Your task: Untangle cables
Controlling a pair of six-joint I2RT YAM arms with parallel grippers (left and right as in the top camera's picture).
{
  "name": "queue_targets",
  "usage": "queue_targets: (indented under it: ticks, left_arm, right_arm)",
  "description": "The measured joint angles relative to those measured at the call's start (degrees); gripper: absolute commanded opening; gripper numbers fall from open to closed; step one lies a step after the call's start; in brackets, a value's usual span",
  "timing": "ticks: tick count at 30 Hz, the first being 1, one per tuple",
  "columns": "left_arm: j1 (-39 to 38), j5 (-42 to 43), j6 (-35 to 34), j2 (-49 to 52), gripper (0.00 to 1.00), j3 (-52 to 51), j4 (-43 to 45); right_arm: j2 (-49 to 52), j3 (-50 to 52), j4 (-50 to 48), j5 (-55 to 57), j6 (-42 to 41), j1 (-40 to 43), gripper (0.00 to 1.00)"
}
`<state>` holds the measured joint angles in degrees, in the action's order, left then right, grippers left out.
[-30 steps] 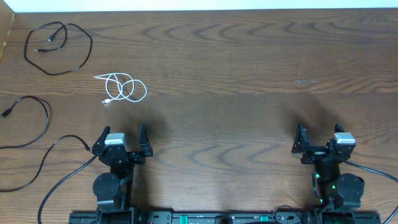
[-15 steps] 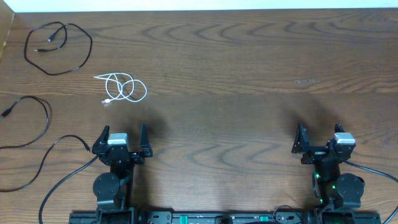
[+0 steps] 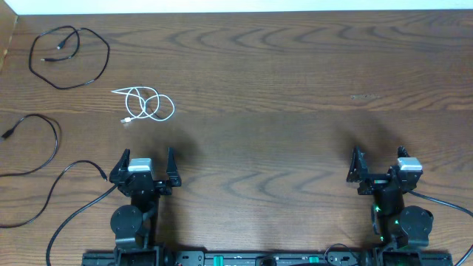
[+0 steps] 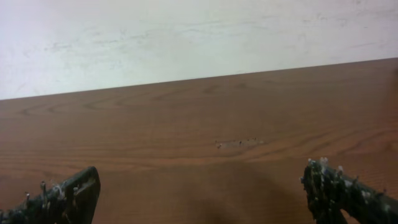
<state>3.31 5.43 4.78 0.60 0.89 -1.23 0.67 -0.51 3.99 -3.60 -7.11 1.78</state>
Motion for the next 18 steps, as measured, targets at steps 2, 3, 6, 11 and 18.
queue_targets:
  ticks: [2,3,6,11,18]
  left_arm:
    - [0.00,-0.02,0.00,0.00,0.98,0.00,0.00]
    - [0.00,0.00,0.00,0.00,0.98,0.00,0.00]
    - [0.00,-0.02,0.00,0.00,0.98,0.00,0.00]
    - [-0.33,-0.02,0.00,0.00,0.98,0.00,0.00]
    - [-0.52,-0.02,0.00,0.00,0.98,0.00,0.00]
  right_arm:
    - [0.02,0.00,0.00,0.00,0.00,0.00,0.99]
    - [0.00,0.00,0.00,0.00,0.00,0.00,0.99]
    - [0.02,0.00,0.00,0.00,0.00,0.00,0.99]
    - [0.02,0.00,0.00,0.00,0.00,0.00,0.99]
    - [0.02,0.00,0.00,0.00,0.00,0.00,0.99]
